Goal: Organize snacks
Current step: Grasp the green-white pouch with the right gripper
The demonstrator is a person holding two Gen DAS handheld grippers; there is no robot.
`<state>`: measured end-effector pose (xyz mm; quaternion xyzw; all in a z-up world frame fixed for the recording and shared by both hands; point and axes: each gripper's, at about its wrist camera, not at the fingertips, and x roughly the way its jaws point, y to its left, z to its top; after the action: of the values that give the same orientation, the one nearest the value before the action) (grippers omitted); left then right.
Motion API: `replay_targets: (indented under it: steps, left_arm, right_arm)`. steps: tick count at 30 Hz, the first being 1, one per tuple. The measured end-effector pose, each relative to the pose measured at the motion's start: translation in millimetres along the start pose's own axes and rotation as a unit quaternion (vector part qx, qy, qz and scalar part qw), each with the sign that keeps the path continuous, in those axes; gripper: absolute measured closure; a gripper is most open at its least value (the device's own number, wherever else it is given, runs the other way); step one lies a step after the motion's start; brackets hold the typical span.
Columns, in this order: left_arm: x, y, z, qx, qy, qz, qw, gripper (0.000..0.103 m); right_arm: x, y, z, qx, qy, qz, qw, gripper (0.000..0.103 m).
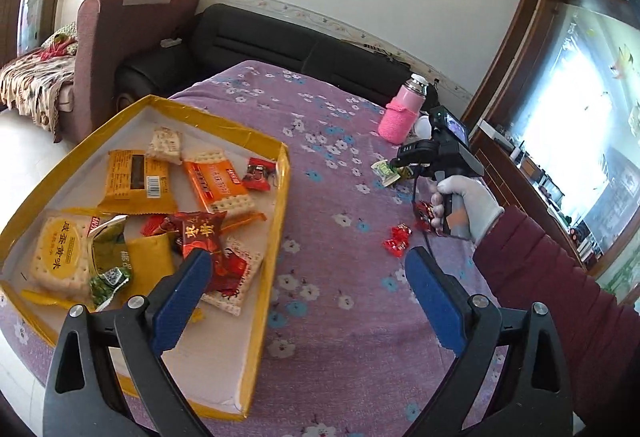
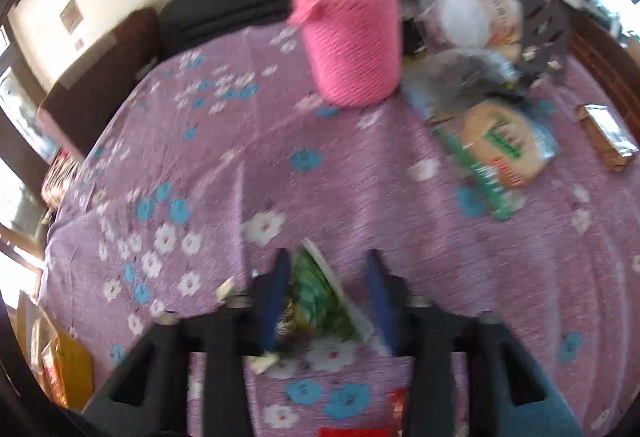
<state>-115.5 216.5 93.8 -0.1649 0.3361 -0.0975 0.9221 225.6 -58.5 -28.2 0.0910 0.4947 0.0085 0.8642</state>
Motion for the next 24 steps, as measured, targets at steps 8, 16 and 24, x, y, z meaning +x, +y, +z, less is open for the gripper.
replay_targets:
  steps: [8, 16, 24]
  left_arm:
    - [12.8, 5.8, -4.8, -0.011, 0.012, -0.023, 0.9996, 0.005]
    - [11.9, -11.0, -16.9, -0.001, 0.026, -0.039, 0.9989, 0.005]
    - [13.6, -39.3, -21.5, 0.031, 0.044, -0.037, 0.9979, 0.005]
  right_arm:
    - [-59.0, 56.6, -82.3, -0.185, 0.061, 0.105, 0.975, 0.072]
    - [-128.2, 23.2, -138.4, -0.193, 0.034, 0.145, 0.970, 0.059]
    - [-119.0, -13.9, -155.3, -0.103, 0.009, 0.180, 0.978, 0.056]
